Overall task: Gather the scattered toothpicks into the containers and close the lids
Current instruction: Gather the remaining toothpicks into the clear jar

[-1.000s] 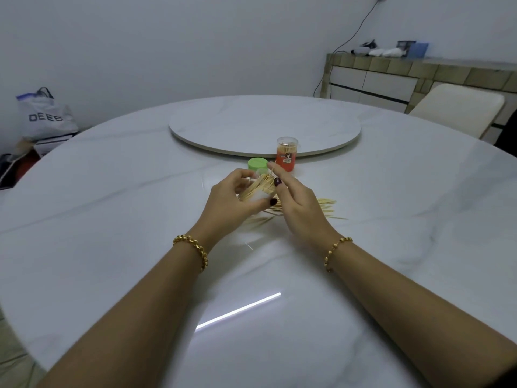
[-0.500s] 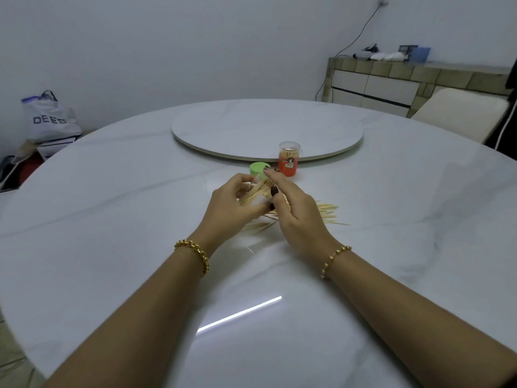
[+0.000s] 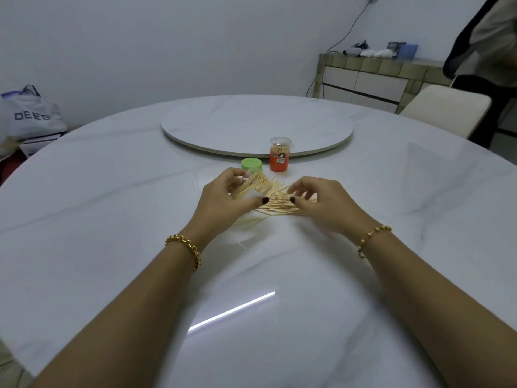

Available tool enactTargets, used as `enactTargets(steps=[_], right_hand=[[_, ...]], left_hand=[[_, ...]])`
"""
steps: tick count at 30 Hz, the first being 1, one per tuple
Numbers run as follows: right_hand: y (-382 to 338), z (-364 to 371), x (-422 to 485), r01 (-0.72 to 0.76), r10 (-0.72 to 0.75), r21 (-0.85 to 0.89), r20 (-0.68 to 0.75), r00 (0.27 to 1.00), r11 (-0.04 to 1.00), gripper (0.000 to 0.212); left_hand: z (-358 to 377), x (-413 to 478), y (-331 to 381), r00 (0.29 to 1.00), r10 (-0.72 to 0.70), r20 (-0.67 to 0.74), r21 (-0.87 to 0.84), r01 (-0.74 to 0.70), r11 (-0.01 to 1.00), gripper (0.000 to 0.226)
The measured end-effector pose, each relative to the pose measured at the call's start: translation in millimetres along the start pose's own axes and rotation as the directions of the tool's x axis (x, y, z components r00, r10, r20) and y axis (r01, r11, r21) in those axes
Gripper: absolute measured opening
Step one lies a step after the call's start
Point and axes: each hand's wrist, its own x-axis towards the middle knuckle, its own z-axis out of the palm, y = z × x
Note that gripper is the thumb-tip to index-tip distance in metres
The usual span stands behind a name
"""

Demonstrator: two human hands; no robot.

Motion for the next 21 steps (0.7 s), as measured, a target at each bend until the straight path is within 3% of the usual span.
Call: enactTargets(steps=[3, 8, 15, 21], right_hand=[[9, -18, -9, -0.056, 0.068, -0.144, 0.083, 0.994, 0.988, 0.006], [19, -32, -18, -0.124, 0.171, -0.27, 0.161, 0.972, 0.955, 0.021], [16, -24, -19, -0.124, 0.178, -0.287, 0.172, 0.969, 0.95, 0.004], [19, -10, -12, -0.072, 0.109, -0.288, 0.116, 0.987, 0.955, 0.007]], left_hand=[[0, 0, 3, 1.0, 0.003, 0.011, 0.004, -0.003, 1.0, 0.048], [8, -4, 5, 0.999, -0.001, 0.048, -0.039, 0.003, 0.999, 0.046], [7, -5, 3, 0.999, -0.001, 0.043, -0.032, 0.003, 0.999, 0.045], [4, 0, -2, 1.0, -0.005, 0.017, 0.009, 0.004, 1.0, 0.048]])
